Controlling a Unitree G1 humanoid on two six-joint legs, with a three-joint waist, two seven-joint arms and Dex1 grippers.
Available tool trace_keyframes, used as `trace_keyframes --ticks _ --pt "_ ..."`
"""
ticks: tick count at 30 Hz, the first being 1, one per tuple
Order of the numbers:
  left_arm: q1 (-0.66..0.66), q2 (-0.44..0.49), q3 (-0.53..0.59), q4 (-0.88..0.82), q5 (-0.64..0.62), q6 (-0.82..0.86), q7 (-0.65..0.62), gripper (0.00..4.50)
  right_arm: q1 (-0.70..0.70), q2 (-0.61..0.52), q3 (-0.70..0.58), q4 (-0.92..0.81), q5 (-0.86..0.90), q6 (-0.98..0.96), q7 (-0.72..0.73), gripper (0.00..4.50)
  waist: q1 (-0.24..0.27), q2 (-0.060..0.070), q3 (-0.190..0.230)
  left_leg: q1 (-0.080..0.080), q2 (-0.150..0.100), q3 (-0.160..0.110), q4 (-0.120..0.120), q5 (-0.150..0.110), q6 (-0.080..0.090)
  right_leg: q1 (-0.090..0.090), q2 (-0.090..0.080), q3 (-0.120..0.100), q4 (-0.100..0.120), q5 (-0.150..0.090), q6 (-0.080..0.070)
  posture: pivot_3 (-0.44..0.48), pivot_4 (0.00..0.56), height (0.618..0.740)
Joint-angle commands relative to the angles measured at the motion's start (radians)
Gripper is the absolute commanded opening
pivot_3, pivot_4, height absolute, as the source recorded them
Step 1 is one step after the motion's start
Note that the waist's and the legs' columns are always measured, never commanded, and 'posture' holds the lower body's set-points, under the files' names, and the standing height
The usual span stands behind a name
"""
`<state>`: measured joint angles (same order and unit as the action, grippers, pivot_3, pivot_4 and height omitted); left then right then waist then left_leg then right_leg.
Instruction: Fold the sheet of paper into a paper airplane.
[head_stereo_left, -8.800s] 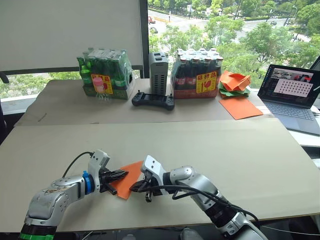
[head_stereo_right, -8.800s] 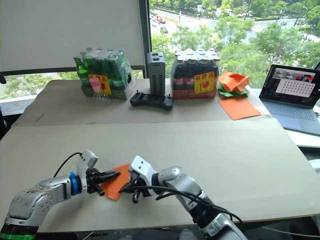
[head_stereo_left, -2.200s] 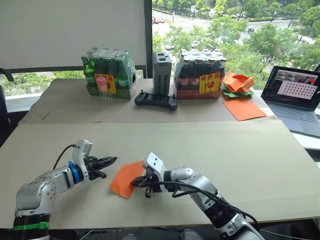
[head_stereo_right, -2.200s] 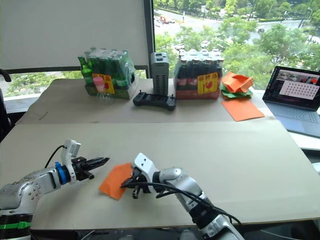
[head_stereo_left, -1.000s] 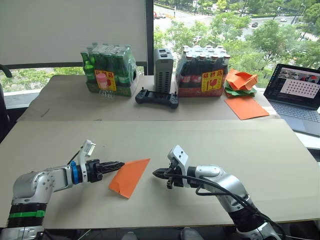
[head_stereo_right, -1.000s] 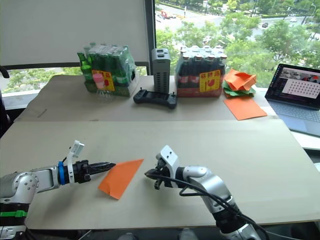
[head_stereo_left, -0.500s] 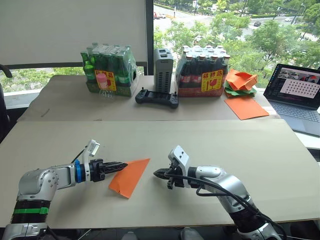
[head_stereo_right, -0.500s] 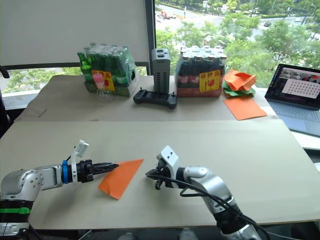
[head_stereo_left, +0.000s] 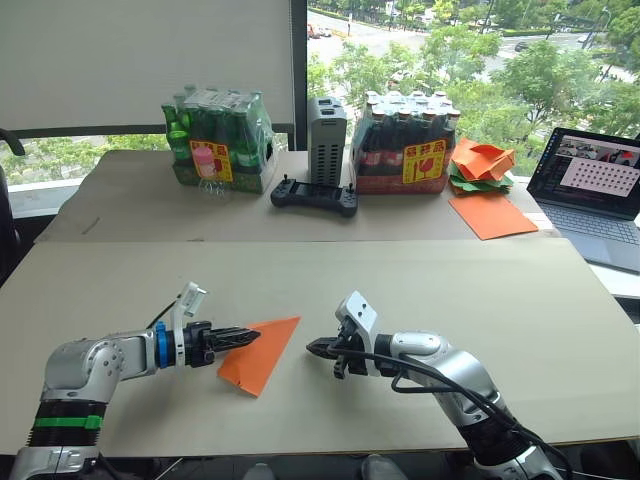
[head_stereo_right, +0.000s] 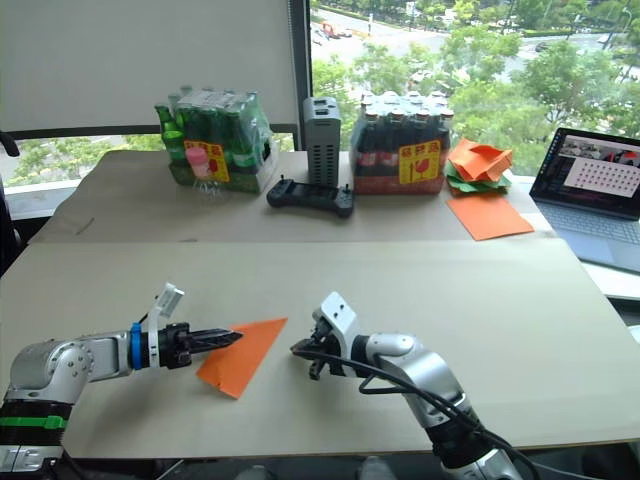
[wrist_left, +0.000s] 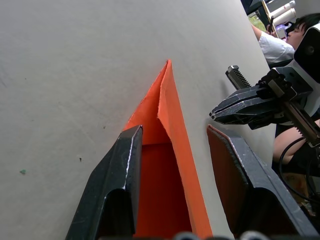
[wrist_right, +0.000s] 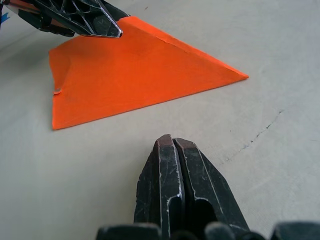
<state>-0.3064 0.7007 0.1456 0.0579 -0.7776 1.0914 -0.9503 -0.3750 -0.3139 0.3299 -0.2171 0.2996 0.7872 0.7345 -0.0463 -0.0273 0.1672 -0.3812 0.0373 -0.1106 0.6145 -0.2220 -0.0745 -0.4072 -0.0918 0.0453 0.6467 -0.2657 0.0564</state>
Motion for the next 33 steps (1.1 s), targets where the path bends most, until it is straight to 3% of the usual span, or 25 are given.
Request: trace_keyframes --ticks 1,5,12,19,23,29,33 --pt "-0.022 -0.006 0.008 -0.001 -0.003 0.001 0.007 2.17 0.002 0.002 -0.005 -0.039 0.017 -0.009 -0.001 0.00 0.000 0.000 0.000 0.000 0.000 0.000 0.000 0.000 0.000 0.000 0.000 0.000 0.000 0.000 0.000 0.000 0.150 0.740" --pt "-0.026 -0.015 0.012 0.001 -0.007 0.005 0.015 2.17 0.002 0.001 -0.003 -0.039 0.015 -0.010 -0.003 0.00 0.000 0.000 0.000 0.000 0.000 0.000 0.001 0.000 0.000 0.000 0.000 0.000 0.000 0.000 0.000 0.000 0.150 0.740" --pt "-0.016 -0.025 0.017 -0.020 -0.032 0.026 0.011 0.01 0.006 -0.002 0.000 -0.044 0.015 -0.007 -0.005 0.00 0.000 0.000 0.000 0.000 0.000 0.000 0.001 0.000 0.000 0.000 0.000 0.000 0.001 0.000 0.000 0.000 0.150 0.740" --pt "-0.014 -0.045 0.023 -0.016 -0.017 0.026 0.055 0.01 0.006 -0.002 0.002 -0.046 0.016 -0.007 -0.009 0.00 0.000 0.000 0.000 0.000 0.000 0.000 0.001 0.000 0.000 0.000 0.000 0.000 0.001 0.000 0.000 0.000 0.150 0.740" --pt "-0.032 -0.095 0.063 -0.005 -0.009 0.011 0.144 0.01 0.004 0.003 0.001 -0.043 0.018 -0.009 -0.012 0.00 0.000 0.000 0.000 0.000 0.000 0.000 0.001 0.000 0.000 0.000 0.000 0.000 0.001 0.000 0.000 0.000 0.150 0.740" --pt "-0.084 -0.252 0.197 -0.001 -0.028 0.010 0.393 0.01 0.003 0.008 0.000 -0.036 0.017 -0.016 -0.014 0.00 0.002 0.000 0.000 0.000 0.000 0.000 0.005 0.000 0.000 0.002 0.000 0.000 0.002 0.000 0.000 0.000 0.150 0.740" --pt "-0.144 -0.445 0.347 -0.041 -0.124 0.029 0.638 0.01 -0.001 0.014 0.002 -0.023 0.013 -0.025 -0.013 0.00 0.005 -0.001 0.000 -0.003 -0.001 -0.001 0.012 -0.001 0.001 0.003 0.000 0.000 0.002 0.001 0.002 0.000 0.150 0.740"
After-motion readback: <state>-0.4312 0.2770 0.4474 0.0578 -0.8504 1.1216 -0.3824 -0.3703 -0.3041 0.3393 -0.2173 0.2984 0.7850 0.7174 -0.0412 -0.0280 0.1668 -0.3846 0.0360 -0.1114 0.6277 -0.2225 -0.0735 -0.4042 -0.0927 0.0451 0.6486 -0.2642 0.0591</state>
